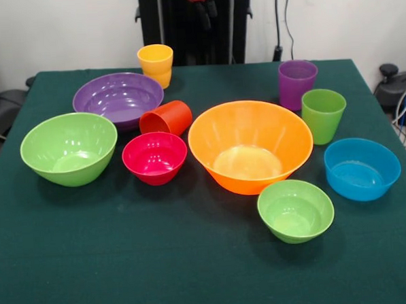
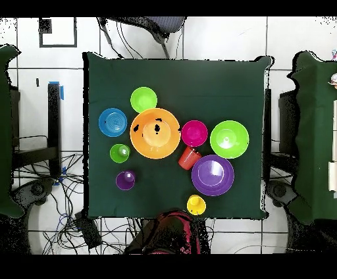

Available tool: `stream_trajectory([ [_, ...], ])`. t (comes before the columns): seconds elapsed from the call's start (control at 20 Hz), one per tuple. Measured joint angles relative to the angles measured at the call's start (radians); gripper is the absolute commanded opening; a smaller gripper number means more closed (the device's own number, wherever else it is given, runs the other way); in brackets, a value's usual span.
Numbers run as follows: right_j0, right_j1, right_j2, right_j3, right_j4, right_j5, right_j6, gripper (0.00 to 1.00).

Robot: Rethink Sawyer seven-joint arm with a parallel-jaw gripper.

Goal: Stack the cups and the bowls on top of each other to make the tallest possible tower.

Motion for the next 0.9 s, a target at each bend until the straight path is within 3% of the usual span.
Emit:
stream_trajectory([
  [0.7, 0.085, 0.060, -0.028, -0.133, 0.014, 0.000, 0.329, 1.00],
  [0.9, 0.071, 0.072, -0.032, -0.154, 0.026, 0.000, 0.346, 1.00],
])
